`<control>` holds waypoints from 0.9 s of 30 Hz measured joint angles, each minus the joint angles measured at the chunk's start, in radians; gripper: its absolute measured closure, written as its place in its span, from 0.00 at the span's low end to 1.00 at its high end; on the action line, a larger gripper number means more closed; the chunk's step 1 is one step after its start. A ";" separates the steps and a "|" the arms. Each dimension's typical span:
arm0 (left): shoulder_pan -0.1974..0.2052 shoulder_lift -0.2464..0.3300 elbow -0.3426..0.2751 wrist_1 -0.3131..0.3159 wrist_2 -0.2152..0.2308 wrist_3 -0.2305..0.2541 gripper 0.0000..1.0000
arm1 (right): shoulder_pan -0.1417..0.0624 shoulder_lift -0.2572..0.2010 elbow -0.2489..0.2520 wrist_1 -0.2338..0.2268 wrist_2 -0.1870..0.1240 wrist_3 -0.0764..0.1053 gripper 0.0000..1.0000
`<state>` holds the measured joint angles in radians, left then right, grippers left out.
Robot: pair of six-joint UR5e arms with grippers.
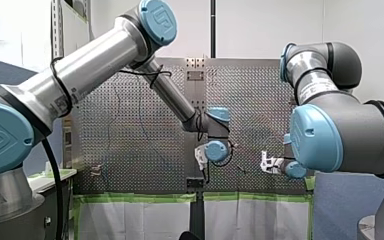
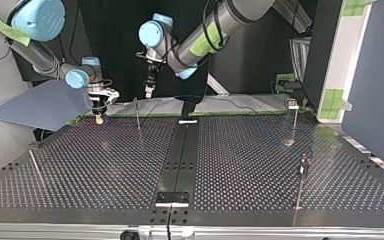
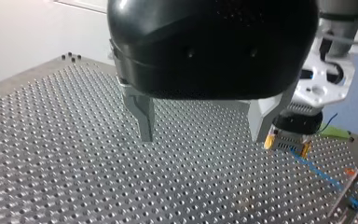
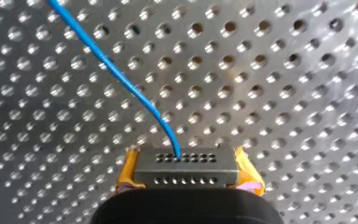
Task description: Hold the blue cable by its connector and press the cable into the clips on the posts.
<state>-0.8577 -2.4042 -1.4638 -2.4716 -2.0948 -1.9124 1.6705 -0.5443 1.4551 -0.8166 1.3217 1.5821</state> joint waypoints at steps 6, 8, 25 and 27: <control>-0.018 0.055 -0.055 -0.001 -0.026 -0.028 0.00 | 0.014 -0.047 0.000 0.041 0.001 0.000 1.00; -0.023 0.073 -0.073 -0.001 -0.040 -0.032 0.00 | 0.022 -0.066 0.000 0.059 0.002 -0.001 1.00; -0.054 0.210 -0.211 0.017 -0.120 -0.047 0.00 | 0.062 -0.207 0.048 0.147 0.053 0.004 1.00; -0.055 0.230 -0.230 0.031 -0.118 -0.049 0.00 | 0.065 -0.223 0.049 0.148 0.056 0.006 1.00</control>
<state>-0.9125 -2.1742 -1.6938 -2.4408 -2.2128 -1.9610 1.7351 -0.7673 1.5040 -0.6685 1.3779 1.5879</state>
